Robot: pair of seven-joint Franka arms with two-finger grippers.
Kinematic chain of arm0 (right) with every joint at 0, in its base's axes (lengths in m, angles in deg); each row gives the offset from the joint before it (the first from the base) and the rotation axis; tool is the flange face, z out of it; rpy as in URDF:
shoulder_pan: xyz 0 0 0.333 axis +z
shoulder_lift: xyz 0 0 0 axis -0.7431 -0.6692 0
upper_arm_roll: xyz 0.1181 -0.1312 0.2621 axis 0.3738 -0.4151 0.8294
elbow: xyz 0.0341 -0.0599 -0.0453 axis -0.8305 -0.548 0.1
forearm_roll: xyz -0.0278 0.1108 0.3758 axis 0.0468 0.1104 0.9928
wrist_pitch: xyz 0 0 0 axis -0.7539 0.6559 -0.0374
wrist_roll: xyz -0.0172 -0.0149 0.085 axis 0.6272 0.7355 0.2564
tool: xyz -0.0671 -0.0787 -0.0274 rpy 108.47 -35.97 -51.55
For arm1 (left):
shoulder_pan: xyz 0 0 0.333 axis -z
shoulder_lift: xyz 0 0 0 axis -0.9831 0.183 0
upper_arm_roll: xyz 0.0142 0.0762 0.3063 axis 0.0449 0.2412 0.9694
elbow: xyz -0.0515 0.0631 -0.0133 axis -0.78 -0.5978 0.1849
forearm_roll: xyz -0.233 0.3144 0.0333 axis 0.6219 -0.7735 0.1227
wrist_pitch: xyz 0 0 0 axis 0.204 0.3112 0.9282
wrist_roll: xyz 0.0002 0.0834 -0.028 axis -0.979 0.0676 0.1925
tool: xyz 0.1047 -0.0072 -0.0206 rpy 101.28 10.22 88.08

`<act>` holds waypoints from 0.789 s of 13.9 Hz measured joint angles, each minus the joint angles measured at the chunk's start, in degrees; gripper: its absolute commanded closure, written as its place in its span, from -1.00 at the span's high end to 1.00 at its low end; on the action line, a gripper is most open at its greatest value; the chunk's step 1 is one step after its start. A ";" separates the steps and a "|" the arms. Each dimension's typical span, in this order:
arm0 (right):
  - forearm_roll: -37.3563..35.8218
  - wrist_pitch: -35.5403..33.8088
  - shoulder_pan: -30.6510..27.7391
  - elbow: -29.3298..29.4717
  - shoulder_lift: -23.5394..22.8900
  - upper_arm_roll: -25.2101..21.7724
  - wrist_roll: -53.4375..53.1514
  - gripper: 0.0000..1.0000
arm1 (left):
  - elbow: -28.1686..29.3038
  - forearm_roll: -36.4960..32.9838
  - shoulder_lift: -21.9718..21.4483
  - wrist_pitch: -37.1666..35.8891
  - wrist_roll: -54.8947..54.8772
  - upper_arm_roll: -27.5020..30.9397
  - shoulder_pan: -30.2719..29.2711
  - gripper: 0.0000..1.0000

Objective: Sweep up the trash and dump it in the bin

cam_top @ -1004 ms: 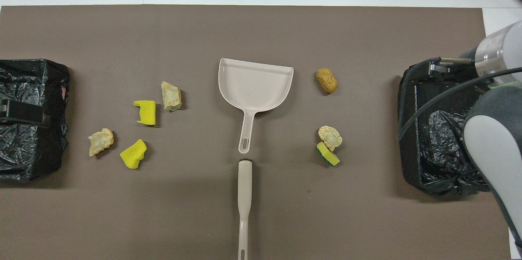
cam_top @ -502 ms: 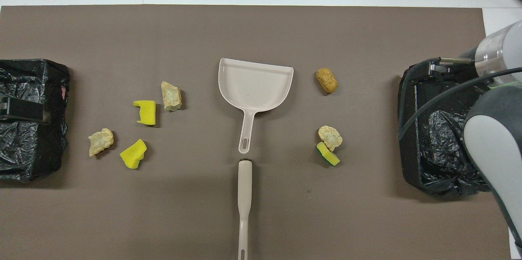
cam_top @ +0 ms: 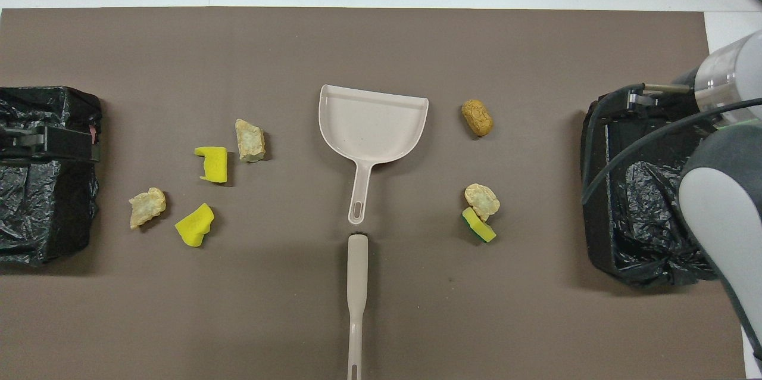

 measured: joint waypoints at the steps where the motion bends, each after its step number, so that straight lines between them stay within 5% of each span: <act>1: 0.00 0.00 -0.32 0.00 0.00 -0.03 0.00 1.00 | 0.08 0.00 0.17 0.54 0.10 -0.05 0.25 1.00; 11: -0.05 10.88 3.52 -1.62 -4.27 0.71 -8.87 1.00 | 6.79 0.04 1.31 2.76 19.36 -1.25 15.61 1.00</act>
